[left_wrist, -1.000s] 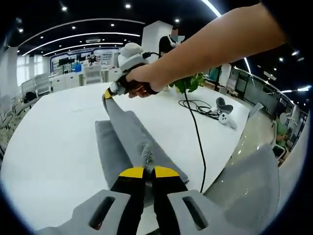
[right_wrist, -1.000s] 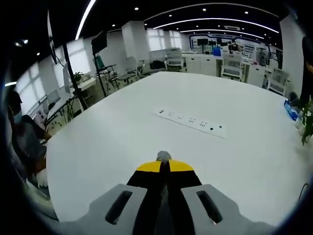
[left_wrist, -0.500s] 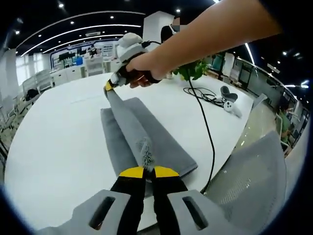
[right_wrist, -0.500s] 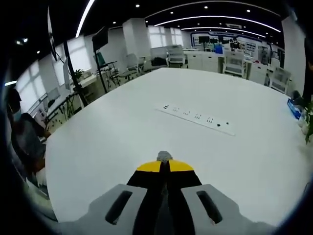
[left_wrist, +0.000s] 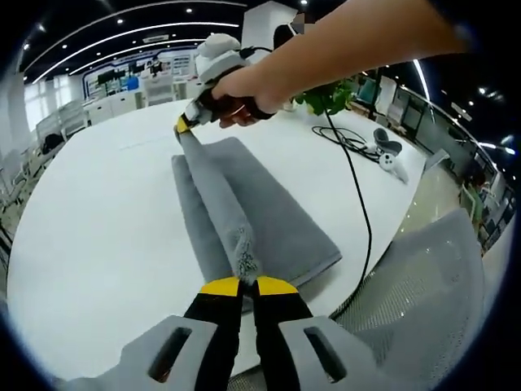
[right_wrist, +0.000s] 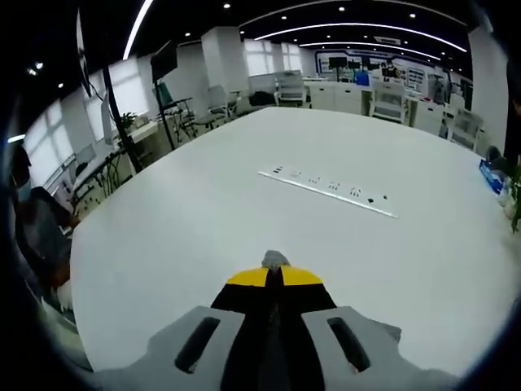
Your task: Fold the towel on the table until its edges align and the towel forms a compact rectangular stack.
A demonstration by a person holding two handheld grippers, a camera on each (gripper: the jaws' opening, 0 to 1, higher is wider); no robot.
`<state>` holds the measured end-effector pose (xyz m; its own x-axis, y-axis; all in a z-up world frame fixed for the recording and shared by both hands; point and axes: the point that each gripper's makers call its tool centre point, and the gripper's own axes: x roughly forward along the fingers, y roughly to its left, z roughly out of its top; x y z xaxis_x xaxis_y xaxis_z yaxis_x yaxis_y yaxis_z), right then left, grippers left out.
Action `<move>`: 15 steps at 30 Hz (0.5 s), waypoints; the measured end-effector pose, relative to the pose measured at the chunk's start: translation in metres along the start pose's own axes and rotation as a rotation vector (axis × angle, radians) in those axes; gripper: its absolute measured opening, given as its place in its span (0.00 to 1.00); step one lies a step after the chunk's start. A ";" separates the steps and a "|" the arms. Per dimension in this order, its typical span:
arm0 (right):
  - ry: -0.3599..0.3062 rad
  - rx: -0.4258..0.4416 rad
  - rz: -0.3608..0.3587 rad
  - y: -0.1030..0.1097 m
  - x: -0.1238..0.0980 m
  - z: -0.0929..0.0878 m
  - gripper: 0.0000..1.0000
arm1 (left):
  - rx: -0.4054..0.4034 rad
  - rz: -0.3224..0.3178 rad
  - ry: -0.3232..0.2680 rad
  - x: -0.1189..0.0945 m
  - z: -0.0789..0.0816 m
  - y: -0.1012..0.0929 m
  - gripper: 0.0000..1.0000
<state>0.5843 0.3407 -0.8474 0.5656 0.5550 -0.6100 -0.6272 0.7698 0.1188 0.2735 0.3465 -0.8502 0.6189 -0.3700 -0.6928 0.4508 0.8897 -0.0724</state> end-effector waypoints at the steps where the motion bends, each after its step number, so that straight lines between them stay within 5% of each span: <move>1: 0.002 0.005 -0.002 0.000 0.001 -0.001 0.01 | -0.005 -0.002 -0.001 0.000 0.000 0.001 0.05; 15: 0.018 0.045 -0.023 0.002 0.018 -0.009 0.01 | -0.019 -0.017 0.061 0.007 -0.018 0.012 0.06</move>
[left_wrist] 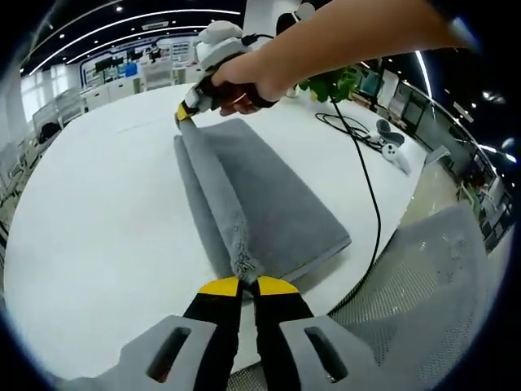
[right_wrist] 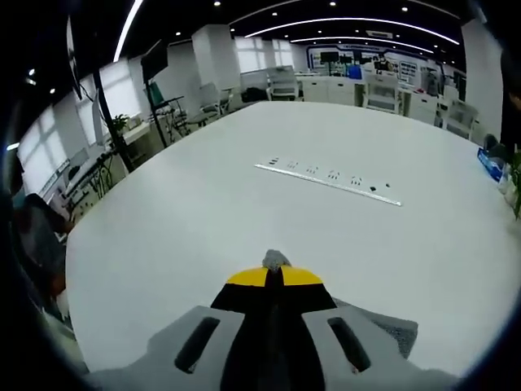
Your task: Fold the towel on the table until its edges align and the towel forms a compact rectangular stack.
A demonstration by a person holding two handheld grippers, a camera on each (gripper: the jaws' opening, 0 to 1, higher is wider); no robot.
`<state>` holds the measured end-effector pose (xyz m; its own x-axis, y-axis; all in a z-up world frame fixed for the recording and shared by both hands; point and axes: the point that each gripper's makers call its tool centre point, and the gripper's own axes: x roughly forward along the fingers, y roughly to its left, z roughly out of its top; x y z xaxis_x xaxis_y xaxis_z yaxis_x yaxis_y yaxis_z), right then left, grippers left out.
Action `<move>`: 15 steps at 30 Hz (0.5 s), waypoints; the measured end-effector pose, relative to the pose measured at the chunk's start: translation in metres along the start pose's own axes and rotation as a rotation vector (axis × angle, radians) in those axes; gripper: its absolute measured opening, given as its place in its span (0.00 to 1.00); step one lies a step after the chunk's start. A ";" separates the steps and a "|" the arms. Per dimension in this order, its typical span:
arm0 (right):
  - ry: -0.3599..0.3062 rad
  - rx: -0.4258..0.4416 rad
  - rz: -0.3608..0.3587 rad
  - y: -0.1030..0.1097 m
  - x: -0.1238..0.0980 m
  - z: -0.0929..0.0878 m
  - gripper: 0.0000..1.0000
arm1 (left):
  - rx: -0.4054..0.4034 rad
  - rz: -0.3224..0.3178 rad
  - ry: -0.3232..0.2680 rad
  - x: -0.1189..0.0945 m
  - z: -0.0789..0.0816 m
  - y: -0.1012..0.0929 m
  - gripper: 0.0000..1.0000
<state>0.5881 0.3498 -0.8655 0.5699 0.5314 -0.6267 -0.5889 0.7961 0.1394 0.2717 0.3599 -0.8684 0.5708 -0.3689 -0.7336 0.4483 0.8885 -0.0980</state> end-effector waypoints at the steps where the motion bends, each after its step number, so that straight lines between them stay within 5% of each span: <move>1: 0.002 0.004 0.000 0.000 0.002 0.000 0.01 | -0.006 0.002 0.002 0.000 -0.001 0.002 0.06; 15: -0.003 -0.008 0.020 0.015 0.008 -0.002 0.04 | -0.015 0.012 -0.004 -0.004 -0.003 0.015 0.16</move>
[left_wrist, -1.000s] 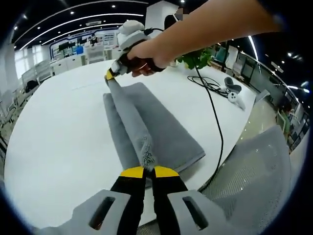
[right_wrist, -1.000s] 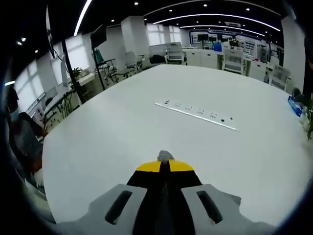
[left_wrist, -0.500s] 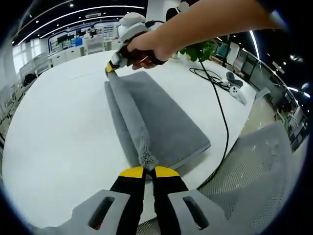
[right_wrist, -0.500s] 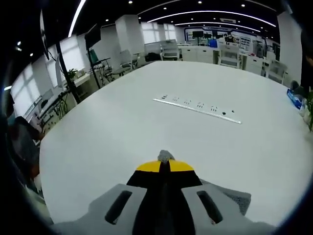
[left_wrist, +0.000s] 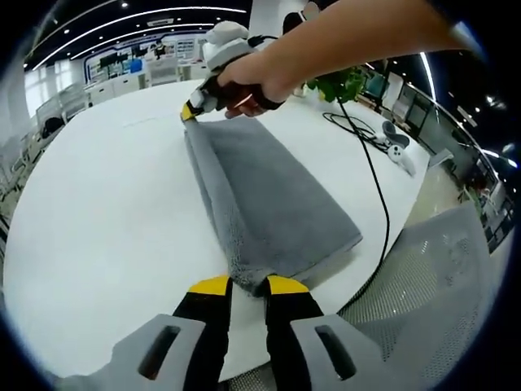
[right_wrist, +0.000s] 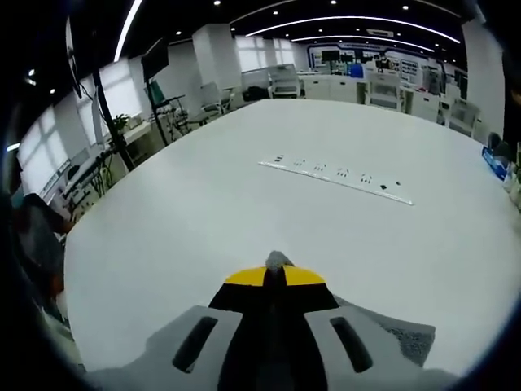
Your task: Fold the towel on the table until its edges align and the towel forms a compact rectangular stack.
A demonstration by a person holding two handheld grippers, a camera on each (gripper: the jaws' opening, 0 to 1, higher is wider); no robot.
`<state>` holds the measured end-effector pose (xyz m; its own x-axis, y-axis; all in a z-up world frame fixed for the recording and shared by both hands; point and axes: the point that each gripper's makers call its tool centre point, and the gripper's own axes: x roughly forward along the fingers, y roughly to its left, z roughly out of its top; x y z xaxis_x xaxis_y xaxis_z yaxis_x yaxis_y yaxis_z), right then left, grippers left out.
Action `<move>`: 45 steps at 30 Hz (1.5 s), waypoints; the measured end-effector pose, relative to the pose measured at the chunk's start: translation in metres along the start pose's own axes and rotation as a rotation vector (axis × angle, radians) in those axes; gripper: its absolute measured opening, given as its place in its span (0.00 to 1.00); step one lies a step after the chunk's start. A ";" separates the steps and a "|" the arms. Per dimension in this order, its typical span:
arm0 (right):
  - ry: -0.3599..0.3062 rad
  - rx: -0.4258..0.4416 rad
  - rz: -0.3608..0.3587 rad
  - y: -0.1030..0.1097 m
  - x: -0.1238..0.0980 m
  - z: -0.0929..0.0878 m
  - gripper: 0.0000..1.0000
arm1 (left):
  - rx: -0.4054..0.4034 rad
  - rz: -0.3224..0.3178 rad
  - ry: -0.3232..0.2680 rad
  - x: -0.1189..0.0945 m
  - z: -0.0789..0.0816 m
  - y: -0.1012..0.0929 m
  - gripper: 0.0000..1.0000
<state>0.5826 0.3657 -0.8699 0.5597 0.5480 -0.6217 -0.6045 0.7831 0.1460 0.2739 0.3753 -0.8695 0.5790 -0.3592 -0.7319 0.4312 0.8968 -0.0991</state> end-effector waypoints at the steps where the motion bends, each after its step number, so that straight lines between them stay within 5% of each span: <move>1: -0.003 0.002 0.003 0.001 -0.001 0.001 0.05 | 0.000 0.000 0.000 0.000 0.000 0.000 0.17; 15: -0.073 -0.001 0.018 -0.007 -0.004 0.022 0.13 | 0.019 0.016 -0.024 0.002 0.010 0.006 0.22; 31: -0.097 0.016 -0.019 -0.040 -0.029 0.018 0.19 | 0.023 -0.006 0.006 0.014 0.004 -0.001 0.23; 45: -0.168 0.048 -0.003 -0.040 -0.060 0.028 0.29 | 0.040 0.011 -0.063 0.011 0.033 0.013 0.24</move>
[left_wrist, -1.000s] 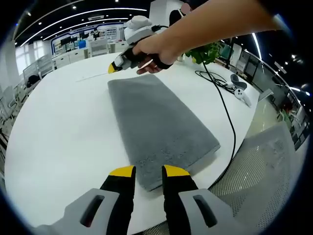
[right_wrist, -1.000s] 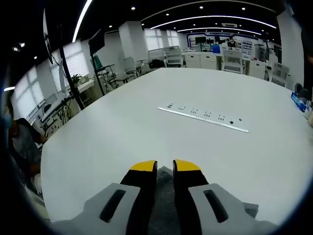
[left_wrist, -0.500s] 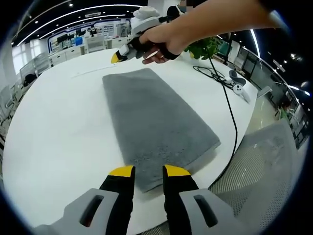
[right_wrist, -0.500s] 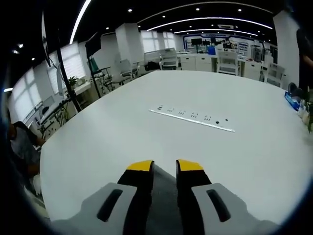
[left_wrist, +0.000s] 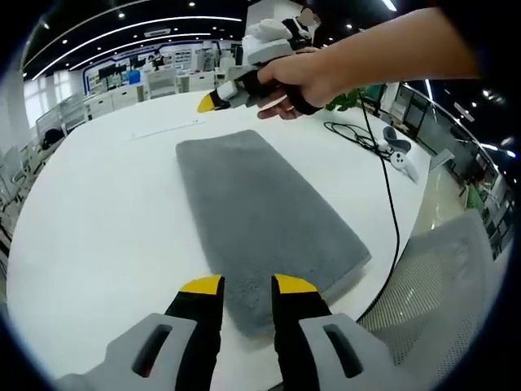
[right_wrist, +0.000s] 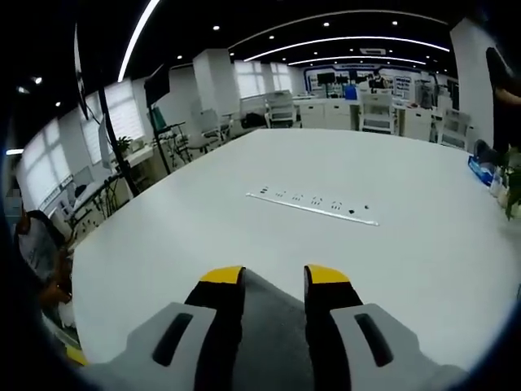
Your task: Fold the towel on the table until its edges align and the towel forms a compact rectangular stack.
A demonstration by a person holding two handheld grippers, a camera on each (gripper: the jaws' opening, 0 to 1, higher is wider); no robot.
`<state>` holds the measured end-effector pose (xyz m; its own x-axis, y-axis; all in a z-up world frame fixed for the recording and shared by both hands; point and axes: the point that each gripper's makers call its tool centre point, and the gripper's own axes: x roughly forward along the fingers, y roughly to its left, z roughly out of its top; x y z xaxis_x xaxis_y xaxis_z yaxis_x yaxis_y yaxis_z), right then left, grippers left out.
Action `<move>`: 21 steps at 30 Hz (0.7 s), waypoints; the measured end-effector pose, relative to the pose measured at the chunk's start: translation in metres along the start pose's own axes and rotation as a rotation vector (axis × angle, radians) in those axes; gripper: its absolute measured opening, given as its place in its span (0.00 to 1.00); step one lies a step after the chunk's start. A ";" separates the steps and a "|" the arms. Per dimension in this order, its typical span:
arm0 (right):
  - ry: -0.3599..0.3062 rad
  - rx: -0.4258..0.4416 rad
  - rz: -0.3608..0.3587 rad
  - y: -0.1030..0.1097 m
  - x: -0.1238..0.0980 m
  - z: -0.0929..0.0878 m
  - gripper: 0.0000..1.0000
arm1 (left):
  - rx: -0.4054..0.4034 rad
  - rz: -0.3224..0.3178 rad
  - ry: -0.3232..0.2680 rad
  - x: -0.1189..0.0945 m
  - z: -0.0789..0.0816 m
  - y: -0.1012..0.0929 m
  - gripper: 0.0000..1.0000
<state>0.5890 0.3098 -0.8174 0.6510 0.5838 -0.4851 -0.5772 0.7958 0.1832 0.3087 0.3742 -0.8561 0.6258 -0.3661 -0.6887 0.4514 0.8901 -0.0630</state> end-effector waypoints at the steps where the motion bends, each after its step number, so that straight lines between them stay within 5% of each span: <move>1: -0.001 0.002 0.001 0.000 -0.002 0.000 0.29 | 0.003 -0.001 -0.011 -0.001 0.003 0.001 0.24; 21: -0.033 -0.061 0.026 -0.016 -0.071 -0.001 0.36 | 0.028 0.035 -0.081 0.020 0.045 0.016 0.30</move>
<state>0.5512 0.2556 -0.7866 0.6506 0.6104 -0.4518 -0.6228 0.7693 0.1424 0.3570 0.3693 -0.8387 0.6902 -0.3566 -0.6296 0.4453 0.8952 -0.0188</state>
